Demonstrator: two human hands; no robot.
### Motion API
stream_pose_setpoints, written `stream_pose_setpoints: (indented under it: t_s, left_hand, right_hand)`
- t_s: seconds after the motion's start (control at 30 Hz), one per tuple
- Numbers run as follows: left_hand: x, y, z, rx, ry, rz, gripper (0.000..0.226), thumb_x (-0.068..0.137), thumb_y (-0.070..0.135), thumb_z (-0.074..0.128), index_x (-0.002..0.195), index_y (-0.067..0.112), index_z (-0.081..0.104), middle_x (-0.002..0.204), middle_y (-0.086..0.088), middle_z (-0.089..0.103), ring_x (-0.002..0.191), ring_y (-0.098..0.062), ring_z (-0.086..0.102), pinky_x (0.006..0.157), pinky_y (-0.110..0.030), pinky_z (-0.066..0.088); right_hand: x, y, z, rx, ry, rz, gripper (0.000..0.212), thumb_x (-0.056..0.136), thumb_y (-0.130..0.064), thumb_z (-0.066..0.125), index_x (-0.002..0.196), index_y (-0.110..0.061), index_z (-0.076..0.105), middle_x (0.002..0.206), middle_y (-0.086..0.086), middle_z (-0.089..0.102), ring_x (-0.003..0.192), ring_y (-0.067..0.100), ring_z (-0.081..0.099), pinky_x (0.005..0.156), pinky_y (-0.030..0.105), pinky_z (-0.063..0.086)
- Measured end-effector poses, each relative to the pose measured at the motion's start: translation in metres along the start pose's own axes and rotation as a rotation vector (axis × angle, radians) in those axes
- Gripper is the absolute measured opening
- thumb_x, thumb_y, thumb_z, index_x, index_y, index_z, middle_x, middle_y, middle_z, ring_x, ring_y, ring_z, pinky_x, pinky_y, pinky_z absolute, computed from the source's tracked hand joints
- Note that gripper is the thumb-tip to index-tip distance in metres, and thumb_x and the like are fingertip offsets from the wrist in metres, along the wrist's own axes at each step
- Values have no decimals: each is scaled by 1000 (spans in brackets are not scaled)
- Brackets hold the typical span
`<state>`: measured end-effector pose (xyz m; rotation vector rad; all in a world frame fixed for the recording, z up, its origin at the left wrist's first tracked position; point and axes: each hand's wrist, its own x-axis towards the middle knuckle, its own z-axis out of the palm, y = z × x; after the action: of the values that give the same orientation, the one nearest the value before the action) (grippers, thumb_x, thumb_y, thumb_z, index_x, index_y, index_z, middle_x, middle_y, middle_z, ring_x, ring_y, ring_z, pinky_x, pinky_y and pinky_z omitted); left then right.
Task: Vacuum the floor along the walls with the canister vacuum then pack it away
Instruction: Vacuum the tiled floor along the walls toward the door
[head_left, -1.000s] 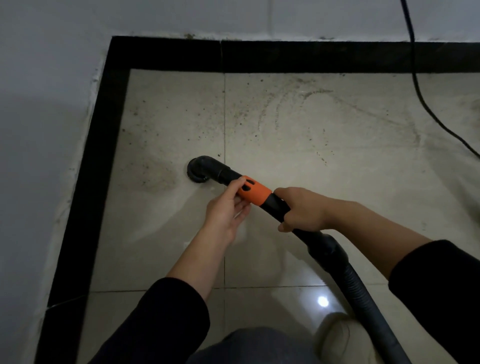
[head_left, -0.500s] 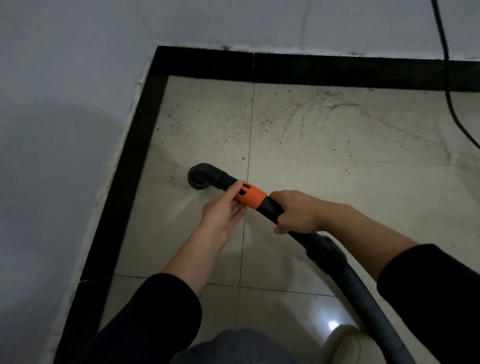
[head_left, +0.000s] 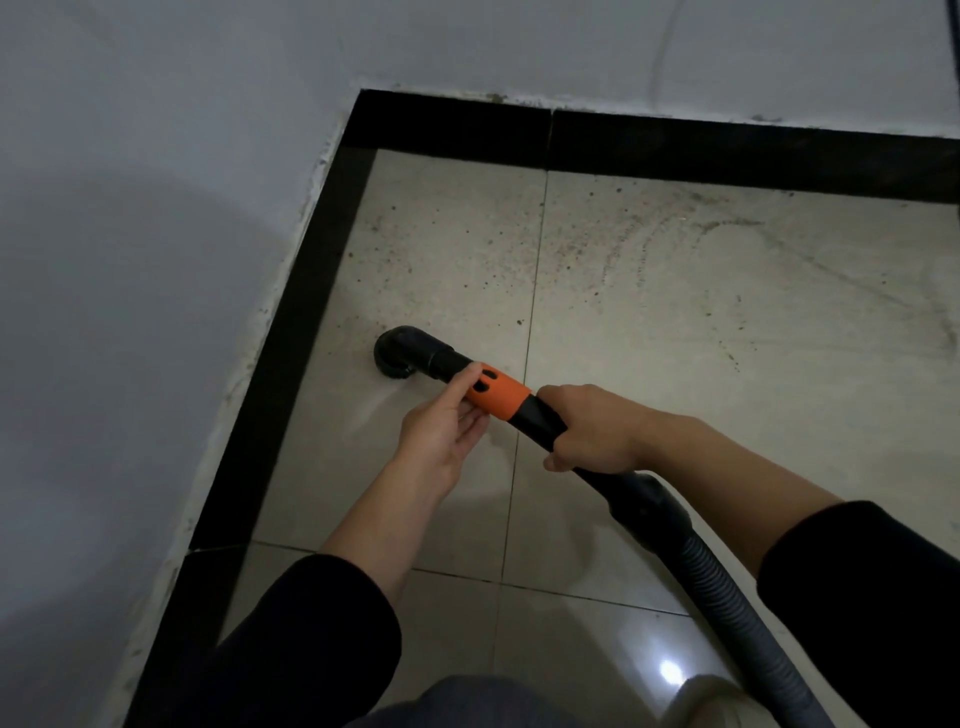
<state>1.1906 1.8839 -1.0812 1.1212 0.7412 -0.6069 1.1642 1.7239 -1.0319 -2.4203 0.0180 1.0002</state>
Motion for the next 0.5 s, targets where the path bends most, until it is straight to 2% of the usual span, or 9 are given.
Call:
stream_pose_setpoints:
  t_s: [0.2,0.33,0.5]
  left_hand:
    - [3,12,-15,-26,38,33,46,86,28,73,124,7,58,101,-5,67,91,-9,63,71,-20,53]
    - [2,15,-22,-41,50,48,43,86,27,72,121,8,58,100,-5,66,92,-10,63,73,-20,52]
    - [2,17,-27,-49,52,60,39,87,27,71,119,9,58,99,-6,66,91,-10,63,79,-22,52]
  right_hand:
    - [8,-12,4,-17,39,-77,30,82,-20,69,105,-14,51,96,4,58,83,22,57,65,29,42]
    - [12,-18,9,-24,52,-109,28,83,-21,68,105,-13,52,94,5,58,81,22,57,60,27,39]
    - [15,-23,10,-26,54,-121,29,84,-21,68,107,-13,53,92,4,58,81,21,57,61,26,41]
